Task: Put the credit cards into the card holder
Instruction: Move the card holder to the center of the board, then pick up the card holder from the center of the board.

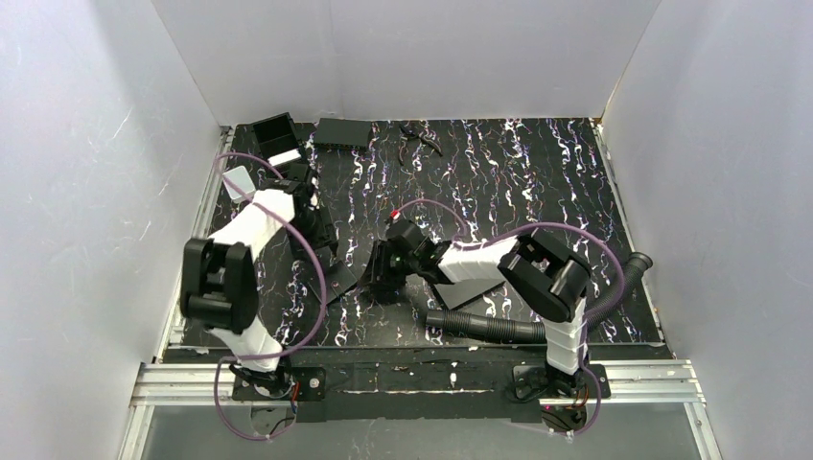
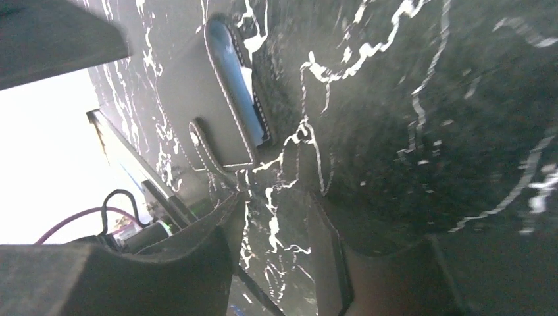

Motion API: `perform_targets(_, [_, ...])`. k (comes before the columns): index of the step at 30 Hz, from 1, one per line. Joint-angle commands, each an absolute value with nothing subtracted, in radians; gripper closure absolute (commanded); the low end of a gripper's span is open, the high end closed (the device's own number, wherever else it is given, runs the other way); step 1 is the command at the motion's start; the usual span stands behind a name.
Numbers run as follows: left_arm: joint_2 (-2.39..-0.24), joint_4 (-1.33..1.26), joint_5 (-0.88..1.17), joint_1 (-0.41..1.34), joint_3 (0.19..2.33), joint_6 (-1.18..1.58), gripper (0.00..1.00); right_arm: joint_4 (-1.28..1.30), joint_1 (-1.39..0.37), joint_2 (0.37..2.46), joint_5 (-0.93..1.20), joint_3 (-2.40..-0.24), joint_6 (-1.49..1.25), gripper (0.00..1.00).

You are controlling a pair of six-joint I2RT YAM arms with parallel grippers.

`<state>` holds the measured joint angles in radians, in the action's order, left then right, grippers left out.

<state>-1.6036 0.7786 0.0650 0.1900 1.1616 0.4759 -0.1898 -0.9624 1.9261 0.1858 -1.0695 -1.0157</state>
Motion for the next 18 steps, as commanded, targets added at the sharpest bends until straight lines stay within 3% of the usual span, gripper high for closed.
perform_targets(1, [-1.728, 0.915, -0.027, 0.186, 1.243, 0.362, 0.44, -0.393, -0.983, 1.950, 0.163, -1.032, -1.137, 0.54])
perform_targets(4, [-1.740, 0.890, -0.021, 0.186, 1.211, 0.339, 0.46, -0.452, -0.984, 1.995, 0.177, -1.026, -1.150, 0.57])
perform_targets(11, [-1.509, 0.800, 0.000, 0.185, 1.104, 0.318, 0.33, -0.508, -0.983, 2.047, 0.171, -1.035, -1.129, 0.61])
perform_targets(18, [-1.294, 0.786, 0.111, 0.187, 0.969, 0.356, 0.29, -0.471, -0.969, 2.096, 0.192, -1.090, -1.061, 0.83])
